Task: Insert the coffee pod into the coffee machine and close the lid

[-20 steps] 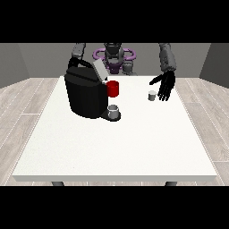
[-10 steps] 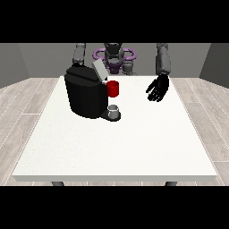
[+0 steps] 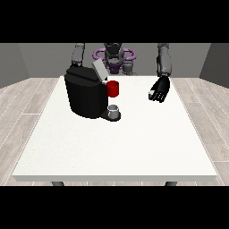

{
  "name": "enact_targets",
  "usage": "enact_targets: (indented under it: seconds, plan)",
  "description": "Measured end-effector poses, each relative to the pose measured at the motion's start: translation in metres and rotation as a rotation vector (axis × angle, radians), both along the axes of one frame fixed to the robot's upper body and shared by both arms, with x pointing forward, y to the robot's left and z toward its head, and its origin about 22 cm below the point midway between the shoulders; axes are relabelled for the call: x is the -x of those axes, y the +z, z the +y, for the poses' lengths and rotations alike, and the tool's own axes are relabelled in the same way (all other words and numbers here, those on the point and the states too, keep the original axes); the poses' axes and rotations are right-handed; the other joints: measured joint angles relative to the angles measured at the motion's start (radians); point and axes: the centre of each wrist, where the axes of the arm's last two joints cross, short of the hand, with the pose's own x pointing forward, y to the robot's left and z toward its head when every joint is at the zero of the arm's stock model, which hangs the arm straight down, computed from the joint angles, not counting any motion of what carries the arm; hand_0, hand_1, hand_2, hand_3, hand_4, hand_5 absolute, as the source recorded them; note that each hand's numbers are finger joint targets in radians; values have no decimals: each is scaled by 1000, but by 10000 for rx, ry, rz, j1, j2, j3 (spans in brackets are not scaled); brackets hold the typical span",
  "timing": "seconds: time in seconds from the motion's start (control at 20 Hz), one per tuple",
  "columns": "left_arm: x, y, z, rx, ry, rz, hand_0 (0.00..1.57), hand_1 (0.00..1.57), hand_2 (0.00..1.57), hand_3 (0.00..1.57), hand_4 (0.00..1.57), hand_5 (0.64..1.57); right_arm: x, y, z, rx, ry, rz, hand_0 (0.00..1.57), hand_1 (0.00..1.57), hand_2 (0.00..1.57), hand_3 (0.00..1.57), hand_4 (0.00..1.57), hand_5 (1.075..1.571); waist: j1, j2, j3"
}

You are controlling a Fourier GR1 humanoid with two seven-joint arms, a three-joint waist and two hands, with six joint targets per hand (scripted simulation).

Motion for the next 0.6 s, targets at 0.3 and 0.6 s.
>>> enact_targets:
  seconds: [0.3, 0.6]
  plan:
    - [-6, -8, -4, -232, -193, 501, 1124, 1124, 1198, 1089, 394, 1571, 0, -15, -5, -149, -81, 426, 0, 0, 0, 0, 0, 1571, 69, -265, 5]
    - [-15, -3, -10, 494, -609, 234, 1433, 1433, 1423, 1352, 489, 1571, 5, -27, -7, 24, -510, 896, 0, 0, 0, 0, 0, 1571, 205, -645, -7]
